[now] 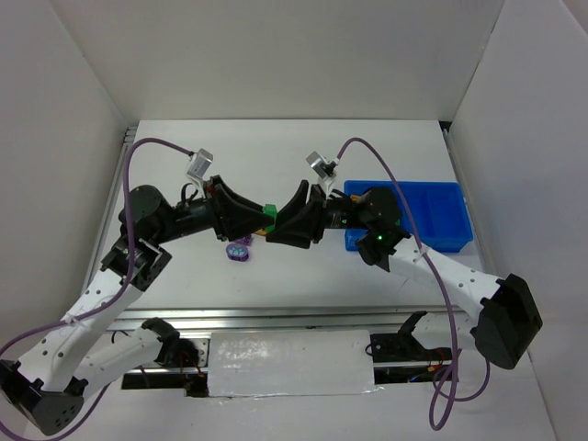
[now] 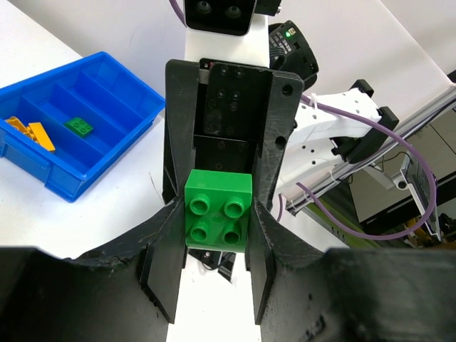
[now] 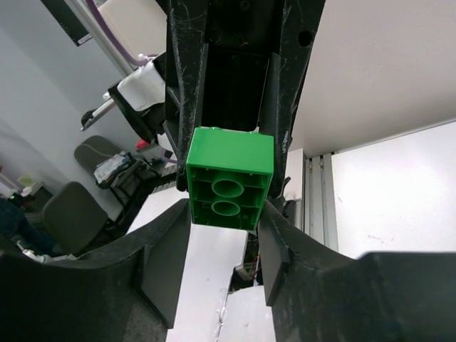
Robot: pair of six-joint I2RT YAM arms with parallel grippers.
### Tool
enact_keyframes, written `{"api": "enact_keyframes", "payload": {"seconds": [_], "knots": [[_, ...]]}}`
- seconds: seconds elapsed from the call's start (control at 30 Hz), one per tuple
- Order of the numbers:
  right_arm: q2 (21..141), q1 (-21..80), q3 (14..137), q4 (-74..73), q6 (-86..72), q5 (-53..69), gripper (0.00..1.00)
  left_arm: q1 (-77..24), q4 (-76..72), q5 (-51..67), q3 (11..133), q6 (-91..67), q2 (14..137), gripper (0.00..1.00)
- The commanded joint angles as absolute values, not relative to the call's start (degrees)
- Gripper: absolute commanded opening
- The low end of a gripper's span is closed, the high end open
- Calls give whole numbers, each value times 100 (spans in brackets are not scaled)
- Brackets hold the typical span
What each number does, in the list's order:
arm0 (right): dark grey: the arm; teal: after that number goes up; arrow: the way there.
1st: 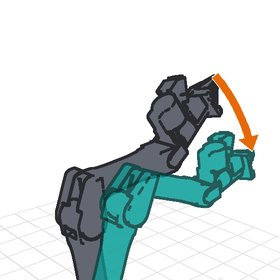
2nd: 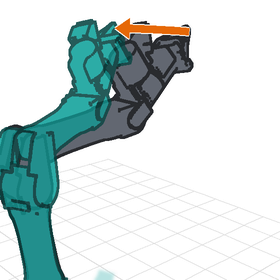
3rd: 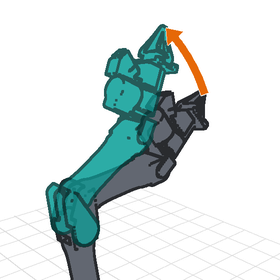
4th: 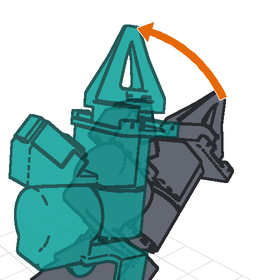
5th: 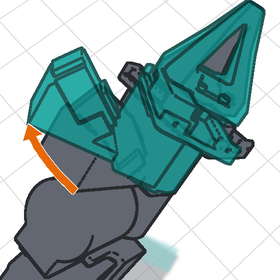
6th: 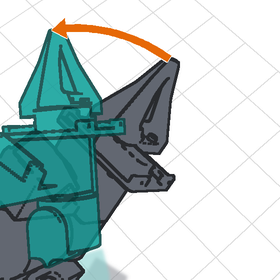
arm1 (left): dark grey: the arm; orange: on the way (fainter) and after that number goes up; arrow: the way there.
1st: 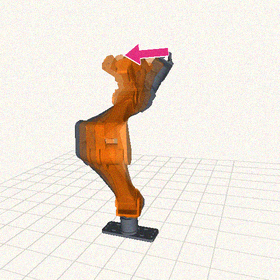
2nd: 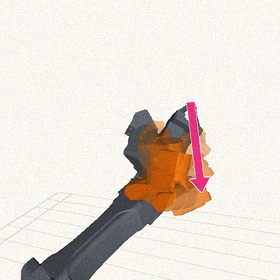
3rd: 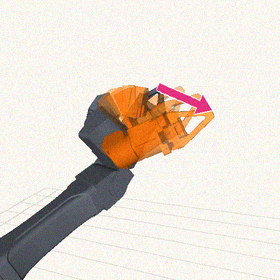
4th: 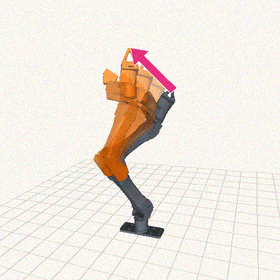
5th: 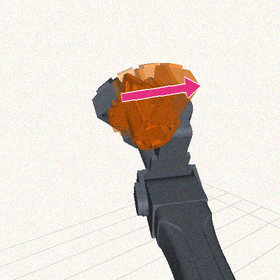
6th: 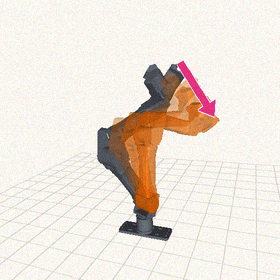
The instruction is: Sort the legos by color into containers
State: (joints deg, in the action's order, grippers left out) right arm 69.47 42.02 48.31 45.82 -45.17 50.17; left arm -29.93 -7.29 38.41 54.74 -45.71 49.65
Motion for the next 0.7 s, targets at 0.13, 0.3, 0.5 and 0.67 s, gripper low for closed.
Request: {"api": "enact_keyframes", "payload": {"seconds": [0.13, 0.3, 0.5, 0.67], "knots": [[6908, 4254, 4922, 4764, -4491, 4887, 61, -2997, -1107, 3972, 5563, -4693, 4843, 0], [6917, 4254, 4992, 4764, -4491, 4834, 62, -2997, -1081, 3990, 5528, -4676, 4843, 0], [6891, 4245, 5062, 4720, -4456, 4755, 59, -3006, -1090, 4025, 5502, -4676, 4851, 0], [6873, 4254, 5089, 4641, -4421, 4606, 51, -3006, -1081, 4034, 5458, -4658, 4834, 0]]}}
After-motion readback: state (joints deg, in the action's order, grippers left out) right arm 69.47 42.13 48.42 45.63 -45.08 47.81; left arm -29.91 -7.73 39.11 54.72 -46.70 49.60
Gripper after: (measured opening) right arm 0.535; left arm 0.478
